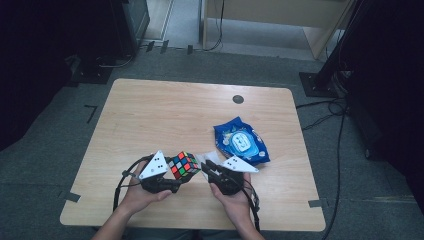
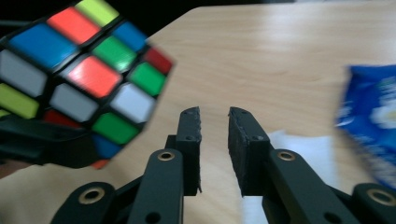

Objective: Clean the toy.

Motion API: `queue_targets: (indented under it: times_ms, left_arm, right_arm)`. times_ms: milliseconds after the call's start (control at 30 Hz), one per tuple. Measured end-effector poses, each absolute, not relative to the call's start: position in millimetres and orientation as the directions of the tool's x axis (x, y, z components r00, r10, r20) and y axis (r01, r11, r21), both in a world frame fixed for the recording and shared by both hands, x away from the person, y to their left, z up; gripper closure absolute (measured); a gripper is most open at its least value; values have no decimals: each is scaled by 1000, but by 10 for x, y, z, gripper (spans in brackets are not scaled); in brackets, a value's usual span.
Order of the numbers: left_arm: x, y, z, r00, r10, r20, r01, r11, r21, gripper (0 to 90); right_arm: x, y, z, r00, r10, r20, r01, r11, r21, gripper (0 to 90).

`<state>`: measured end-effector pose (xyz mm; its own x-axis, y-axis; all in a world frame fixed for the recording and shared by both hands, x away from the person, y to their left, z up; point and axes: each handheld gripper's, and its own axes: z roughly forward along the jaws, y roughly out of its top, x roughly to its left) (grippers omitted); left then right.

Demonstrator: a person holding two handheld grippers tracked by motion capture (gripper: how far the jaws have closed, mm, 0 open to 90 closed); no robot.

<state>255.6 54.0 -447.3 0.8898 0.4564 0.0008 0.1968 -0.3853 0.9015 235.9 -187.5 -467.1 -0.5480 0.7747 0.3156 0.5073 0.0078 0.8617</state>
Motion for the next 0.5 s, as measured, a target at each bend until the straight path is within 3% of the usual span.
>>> queue_targets:
  times_ms: [233, 500]
  left_arm:
    - [2576, 546, -4476, 900, 434, -36, 218, -377, 900, 338]
    - [2586, 514, -4501, 910, 411, -46, 232, -414, 880, 337]
  right_arm:
    - [2340, -1830, -4674, -560, 728, 396, 534, -49, 844, 829]
    - [2305, -1870, -4618, -578, 732, 362, 486, -48, 873, 873]
